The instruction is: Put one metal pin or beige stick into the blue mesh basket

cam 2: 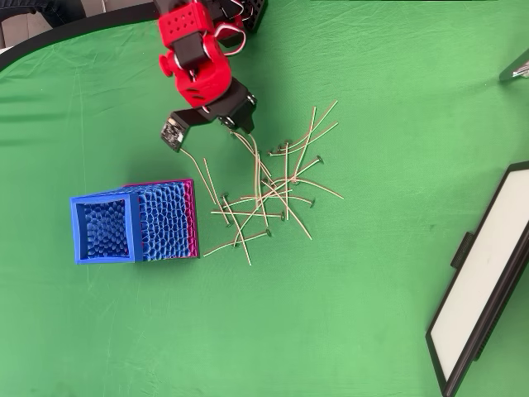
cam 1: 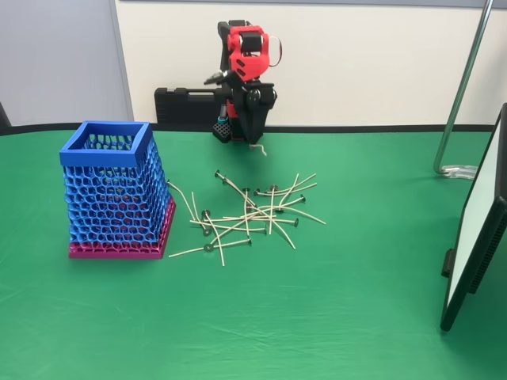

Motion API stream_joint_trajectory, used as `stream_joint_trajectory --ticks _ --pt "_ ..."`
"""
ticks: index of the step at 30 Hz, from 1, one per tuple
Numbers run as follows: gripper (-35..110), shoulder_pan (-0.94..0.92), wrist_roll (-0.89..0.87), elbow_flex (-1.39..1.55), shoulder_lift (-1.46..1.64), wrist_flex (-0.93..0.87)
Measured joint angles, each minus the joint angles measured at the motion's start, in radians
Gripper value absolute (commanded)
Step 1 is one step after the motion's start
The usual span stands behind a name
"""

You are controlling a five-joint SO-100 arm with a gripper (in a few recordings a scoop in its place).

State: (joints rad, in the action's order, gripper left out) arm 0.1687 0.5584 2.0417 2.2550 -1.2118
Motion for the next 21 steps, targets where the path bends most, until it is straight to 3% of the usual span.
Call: stream_joint_trajectory --ticks 16,21 --pt "1 -0.247 -0.064 -0.402 0.028 0.005" --pt "1 -0.35 -0.094 -0.526 -0.017 0.083"
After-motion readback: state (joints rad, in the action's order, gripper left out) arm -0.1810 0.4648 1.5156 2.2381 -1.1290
